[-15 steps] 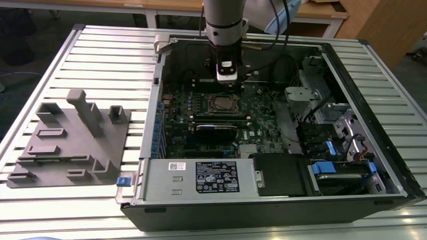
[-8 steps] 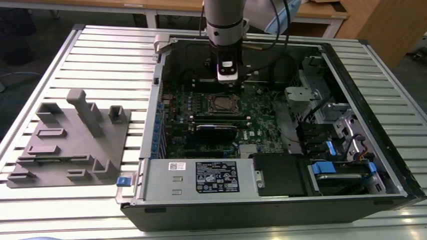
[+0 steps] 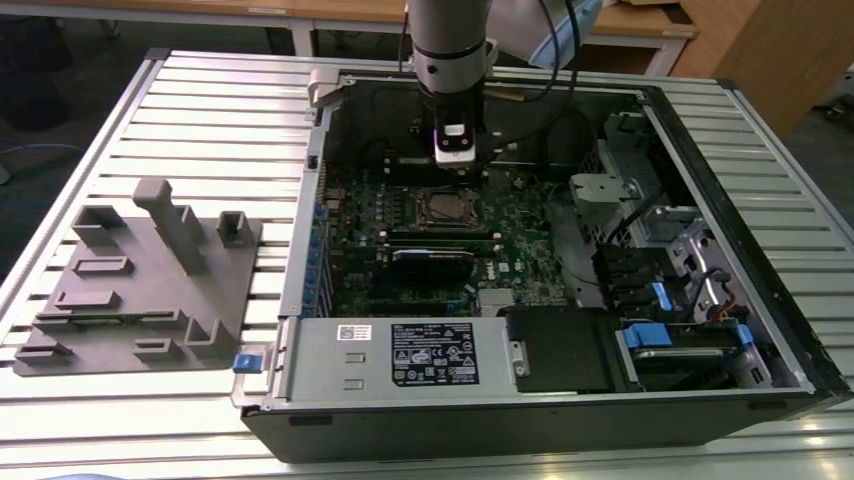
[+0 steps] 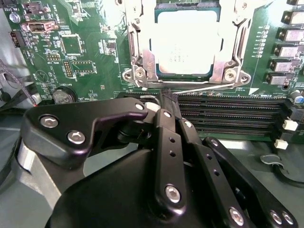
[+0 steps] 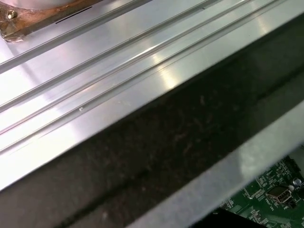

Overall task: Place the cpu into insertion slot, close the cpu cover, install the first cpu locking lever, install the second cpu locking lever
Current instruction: 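Install the first cpu locking lever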

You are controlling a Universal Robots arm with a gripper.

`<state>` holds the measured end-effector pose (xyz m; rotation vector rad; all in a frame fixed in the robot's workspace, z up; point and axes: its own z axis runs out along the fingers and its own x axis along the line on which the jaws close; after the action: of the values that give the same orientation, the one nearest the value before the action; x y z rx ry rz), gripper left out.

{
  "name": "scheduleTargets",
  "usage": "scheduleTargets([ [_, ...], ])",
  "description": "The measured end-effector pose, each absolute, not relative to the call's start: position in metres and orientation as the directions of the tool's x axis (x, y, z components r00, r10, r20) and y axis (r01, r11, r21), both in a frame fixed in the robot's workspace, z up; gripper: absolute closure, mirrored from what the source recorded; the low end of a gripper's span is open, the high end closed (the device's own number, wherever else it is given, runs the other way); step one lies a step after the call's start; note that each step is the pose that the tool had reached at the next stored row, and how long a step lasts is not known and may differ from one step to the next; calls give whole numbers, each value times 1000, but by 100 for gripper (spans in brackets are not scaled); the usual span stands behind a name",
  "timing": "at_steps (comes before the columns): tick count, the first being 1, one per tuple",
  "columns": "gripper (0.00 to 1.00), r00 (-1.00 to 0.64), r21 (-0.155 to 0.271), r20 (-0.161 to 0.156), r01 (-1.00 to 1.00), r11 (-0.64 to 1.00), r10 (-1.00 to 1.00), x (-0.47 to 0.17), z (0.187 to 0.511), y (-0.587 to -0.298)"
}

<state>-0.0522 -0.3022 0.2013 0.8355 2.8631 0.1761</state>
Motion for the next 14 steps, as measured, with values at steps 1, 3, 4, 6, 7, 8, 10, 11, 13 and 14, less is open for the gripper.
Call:
scheduleTargets([
  [1, 89, -833, 155, -114, 524, 838, 542, -52, 201, -302],
  [3, 89, -833, 155, -114, 524, 838, 542, -52, 201, -301],
  [4, 89, -833, 155, -114, 523, 838, 542, -52, 201, -301],
  [6, 89, -833, 155, -114, 523, 838, 541, -52, 201, -301],
  [7, 89, -833, 155, -114, 523, 838, 541, -52, 201, -301],
  [8, 89, -833, 155, -114, 523, 838, 541, -52, 201, -301],
  [10, 89, -833, 156, -115, 523, 838, 541, -52, 201, -301],
  [11, 89, -833, 156, -116, 522, 838, 541, -52, 200, -301],
  [13, 89, -833, 157, -116, 522, 838, 541, -52, 200, -300],
  [14, 89, -833, 157, -117, 522, 838, 541, -52, 200, -300],
])
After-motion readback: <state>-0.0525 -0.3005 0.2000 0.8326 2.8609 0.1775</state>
